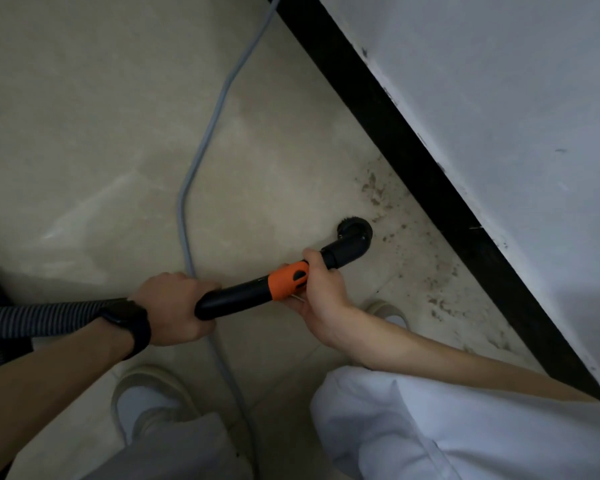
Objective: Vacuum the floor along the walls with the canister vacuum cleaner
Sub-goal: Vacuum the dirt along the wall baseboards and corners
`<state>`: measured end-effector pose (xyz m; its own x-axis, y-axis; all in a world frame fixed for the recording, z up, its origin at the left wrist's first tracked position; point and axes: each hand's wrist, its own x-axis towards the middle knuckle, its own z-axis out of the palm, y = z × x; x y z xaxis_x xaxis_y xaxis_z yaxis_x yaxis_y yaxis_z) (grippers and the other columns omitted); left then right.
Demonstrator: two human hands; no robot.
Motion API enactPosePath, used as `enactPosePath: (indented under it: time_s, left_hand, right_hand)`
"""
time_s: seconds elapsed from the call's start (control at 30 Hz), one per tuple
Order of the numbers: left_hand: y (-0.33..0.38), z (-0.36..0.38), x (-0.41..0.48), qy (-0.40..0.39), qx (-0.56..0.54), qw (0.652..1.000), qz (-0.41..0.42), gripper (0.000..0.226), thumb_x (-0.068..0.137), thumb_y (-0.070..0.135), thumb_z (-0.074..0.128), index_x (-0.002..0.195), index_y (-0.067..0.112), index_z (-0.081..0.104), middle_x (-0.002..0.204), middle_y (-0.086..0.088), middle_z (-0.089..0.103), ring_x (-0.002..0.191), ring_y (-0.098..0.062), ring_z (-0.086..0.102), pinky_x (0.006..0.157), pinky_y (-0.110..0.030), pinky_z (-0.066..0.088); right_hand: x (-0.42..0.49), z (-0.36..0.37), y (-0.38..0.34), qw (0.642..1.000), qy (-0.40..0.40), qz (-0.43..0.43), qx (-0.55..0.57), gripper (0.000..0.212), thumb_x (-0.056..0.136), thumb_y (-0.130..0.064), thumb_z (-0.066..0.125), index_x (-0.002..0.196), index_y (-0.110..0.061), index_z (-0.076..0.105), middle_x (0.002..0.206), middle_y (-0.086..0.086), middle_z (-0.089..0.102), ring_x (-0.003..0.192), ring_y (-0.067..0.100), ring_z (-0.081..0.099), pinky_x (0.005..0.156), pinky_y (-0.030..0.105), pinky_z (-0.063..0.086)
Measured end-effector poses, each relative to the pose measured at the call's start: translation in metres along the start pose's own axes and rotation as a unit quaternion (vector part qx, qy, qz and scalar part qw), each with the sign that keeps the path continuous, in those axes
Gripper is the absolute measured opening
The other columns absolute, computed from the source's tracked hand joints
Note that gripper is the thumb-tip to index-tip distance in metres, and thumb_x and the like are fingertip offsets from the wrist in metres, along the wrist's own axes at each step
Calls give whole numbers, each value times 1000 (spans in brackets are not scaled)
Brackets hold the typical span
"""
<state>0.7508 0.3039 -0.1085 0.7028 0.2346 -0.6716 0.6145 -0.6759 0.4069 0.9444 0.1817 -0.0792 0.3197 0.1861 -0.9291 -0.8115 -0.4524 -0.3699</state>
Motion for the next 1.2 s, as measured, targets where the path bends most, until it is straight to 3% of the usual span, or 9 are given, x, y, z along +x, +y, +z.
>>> enactPosePath:
  time_s: [0.23, 0.43, 0.63, 0.8, 0.97, 1.2]
  left_hand:
    - [-1, -21, 8, 56, -62, 995, -53, 29, 60, 55, 50, 85, 39, 54, 74, 9, 59, 76, -21, 63, 63, -27, 45]
    - [11, -44, 27, 66, -74, 993, -59, 19, 74, 45, 65, 90, 38, 58, 74, 11, 60, 75, -20, 62, 64, -27, 49]
    - [31, -53, 50, 65, -62, 995, -46, 22, 79, 41, 66, 100, 35, 62, 86, 5, 67, 79, -21, 64, 67, -27, 50]
    - [41, -58, 66, 65, -74, 994, -41, 23, 78, 43, 66, 100, 37, 63, 83, 7, 62, 78, -20, 63, 68, -28, 51]
    - [49, -59, 72, 68, -106, 991, -47, 24, 79, 39, 67, 102, 33, 65, 84, 5, 65, 76, -20, 63, 69, -30, 54]
    - [38, -64, 69, 111, -172, 975, -90, 14, 78, 36, 70, 86, 32, 61, 77, 4, 64, 73, -21, 63, 66, -30, 53]
  right_hand:
    - [12, 34, -38, 998, -44, -44, -11, 15, 105, -25, 53, 99, -12, 50, 71, 7, 67, 68, 25, 69, 67, 38, 59]
    - [20, 44, -63, 997, -13, -78, 14, 13, 105, -24, 54, 96, -16, 47, 83, 8, 64, 81, 31, 68, 54, 32, 60]
    - [33, 32, -77, 995, 17, -99, 27, 13, 104, -25, 56, 99, -16, 48, 88, 11, 65, 83, 33, 70, 55, 33, 61]
    - [46, 25, -88, 992, 34, -116, 44, 15, 103, -24, 58, 106, -12, 49, 91, 13, 64, 87, 34, 67, 50, 31, 58]
    - [54, 22, -97, 989, 41, -137, 30, 11, 103, -22, 56, 98, -17, 48, 87, 11, 66, 79, 32, 68, 58, 34, 58]
    - [67, 52, -118, 989, 5, -149, -20, 15, 101, -20, 59, 93, -12, 49, 79, 11, 62, 75, 27, 64, 58, 36, 62]
